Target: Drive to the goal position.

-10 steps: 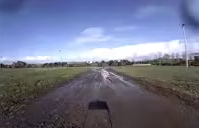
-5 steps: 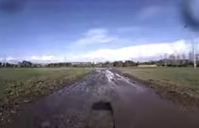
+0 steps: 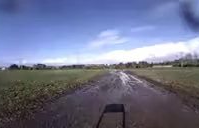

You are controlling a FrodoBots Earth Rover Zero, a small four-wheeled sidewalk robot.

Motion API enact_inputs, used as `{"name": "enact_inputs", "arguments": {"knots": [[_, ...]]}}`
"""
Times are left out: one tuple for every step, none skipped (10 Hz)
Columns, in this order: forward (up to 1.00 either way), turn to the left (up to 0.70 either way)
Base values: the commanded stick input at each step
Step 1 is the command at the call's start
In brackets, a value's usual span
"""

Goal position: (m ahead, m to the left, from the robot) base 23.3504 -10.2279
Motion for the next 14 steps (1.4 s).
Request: {"name": "enact_inputs", "arguments": {"knots": [[0.7,-0.06],[0.7,-0.11],[0.7,-0.17],[0.7,-0.22],[0.7,-0.27],[0.7,-0.32],[0.7,-0.02],[0.7,-0.01],[0.7,0.0],[0.7,0.0],[0.7,0.0],[0.7,0.0],[0.7,0.0],[0.7,0.0]]}}
